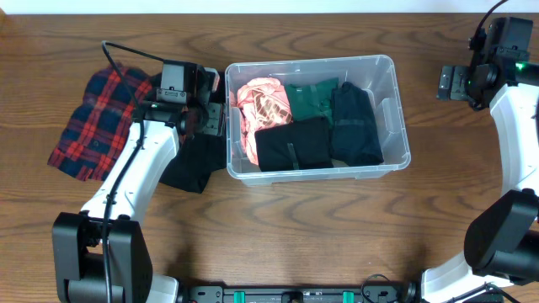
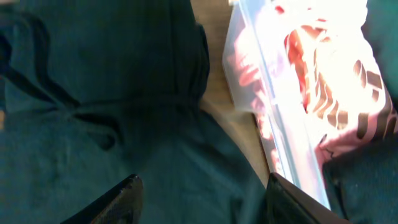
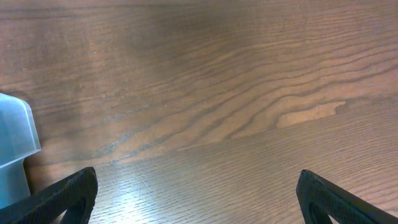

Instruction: Pack container

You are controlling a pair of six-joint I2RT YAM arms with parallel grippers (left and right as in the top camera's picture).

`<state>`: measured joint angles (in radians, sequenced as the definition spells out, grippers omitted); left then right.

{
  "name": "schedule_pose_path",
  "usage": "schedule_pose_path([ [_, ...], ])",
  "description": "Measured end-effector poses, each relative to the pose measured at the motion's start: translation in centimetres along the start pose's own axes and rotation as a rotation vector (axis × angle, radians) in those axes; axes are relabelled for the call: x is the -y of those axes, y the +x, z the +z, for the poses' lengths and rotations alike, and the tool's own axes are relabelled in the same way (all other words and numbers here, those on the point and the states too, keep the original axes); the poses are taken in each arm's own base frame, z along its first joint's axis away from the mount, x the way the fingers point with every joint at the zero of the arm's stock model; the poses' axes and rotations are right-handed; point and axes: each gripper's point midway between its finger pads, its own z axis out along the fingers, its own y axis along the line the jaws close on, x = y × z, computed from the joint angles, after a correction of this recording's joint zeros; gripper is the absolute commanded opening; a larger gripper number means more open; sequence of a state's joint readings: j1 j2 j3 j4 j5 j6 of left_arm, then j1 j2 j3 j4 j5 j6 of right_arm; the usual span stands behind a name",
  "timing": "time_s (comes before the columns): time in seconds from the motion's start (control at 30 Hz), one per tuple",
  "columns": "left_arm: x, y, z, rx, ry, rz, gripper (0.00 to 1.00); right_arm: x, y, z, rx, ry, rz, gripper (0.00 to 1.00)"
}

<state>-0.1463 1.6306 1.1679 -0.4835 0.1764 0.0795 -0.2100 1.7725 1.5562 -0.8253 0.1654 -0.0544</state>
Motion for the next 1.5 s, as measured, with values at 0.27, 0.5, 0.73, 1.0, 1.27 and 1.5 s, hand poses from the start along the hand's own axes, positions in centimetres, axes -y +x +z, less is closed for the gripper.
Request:
schedule_pose_path([
  [0.27, 0.6, -2.1, -0.1, 0.085, 0.013, 0.025, 0.55, 0.0, 0.0, 0.0, 0.0, 0.0, 0.0, 0.99],
  [0.5, 1.6, -2.2, 0.0, 0.088, 0.033, 0.044, 0.55, 0.0, 0.0, 0.0, 0.0, 0.0, 0.0, 0.99],
  [0.73, 1.4, -2.2, 0.0, 0.089, 0.016, 0.046, 0.56, 0.0, 0.0, 0.0, 0.0, 0.0, 0.0, 0.99],
  [1.0, -1.4, -2.4, -0.2, 0.093, -0.16, 0.066, 0.67, 0.0, 0.0, 0.0, 0.0, 0.0, 0.0, 0.99],
  [1.27, -5.4, -2.4, -1.2, 0.063, -0.385, 0.19, 0.72, 0.0, 0.0, 0.0, 0.0, 0.0, 0.0, 0.99],
  [1.5, -9.5, -2.6, -2.1, 0.072, -0.449, 0.148, 0.72, 0.0, 0.0, 0.0, 0.0, 0.0, 0.0, 0.99],
])
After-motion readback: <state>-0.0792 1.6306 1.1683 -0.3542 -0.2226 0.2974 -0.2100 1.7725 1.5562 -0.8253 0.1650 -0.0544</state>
